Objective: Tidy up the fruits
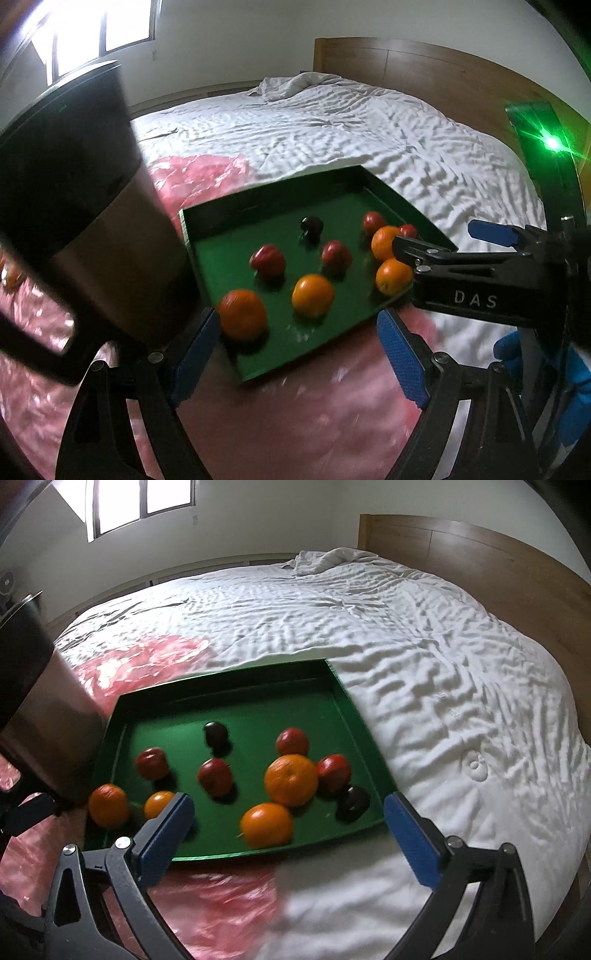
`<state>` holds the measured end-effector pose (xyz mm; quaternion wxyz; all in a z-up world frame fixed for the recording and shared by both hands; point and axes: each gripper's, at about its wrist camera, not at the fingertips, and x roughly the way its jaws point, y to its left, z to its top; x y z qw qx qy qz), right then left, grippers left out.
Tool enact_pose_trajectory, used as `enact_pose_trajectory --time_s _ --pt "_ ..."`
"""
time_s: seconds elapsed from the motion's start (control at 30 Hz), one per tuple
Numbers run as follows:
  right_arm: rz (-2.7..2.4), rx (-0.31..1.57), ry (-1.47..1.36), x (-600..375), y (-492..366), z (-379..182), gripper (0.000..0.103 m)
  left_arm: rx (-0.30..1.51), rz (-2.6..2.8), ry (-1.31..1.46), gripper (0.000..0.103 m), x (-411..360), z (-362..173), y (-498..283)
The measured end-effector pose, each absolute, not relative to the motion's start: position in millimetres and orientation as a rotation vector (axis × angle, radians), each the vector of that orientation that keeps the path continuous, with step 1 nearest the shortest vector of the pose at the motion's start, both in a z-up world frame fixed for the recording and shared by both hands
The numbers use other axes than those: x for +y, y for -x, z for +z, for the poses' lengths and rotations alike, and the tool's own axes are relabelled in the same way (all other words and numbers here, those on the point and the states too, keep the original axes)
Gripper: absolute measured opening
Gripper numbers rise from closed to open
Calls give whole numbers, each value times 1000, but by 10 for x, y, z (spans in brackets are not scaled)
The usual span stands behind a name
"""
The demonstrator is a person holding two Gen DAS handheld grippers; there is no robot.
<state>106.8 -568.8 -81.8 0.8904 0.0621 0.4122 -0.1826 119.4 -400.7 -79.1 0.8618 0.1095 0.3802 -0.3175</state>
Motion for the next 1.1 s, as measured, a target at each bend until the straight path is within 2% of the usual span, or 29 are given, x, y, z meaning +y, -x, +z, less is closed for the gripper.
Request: enact_pose_trajectory --time_s 0.57,0.9,1.1 --pt "-302 883 -85 -4832 -764 -924 103 836 -599 -195 83 -3008 -865 -816" --pt "-227 832 -49 -4286 -653 -972 103 774 -486 -166 83 -2484 -921 -682" --pt "-206 793 -38 -4020 -416 -840 103 716 -408 -160 83 -2190 -756 -479"
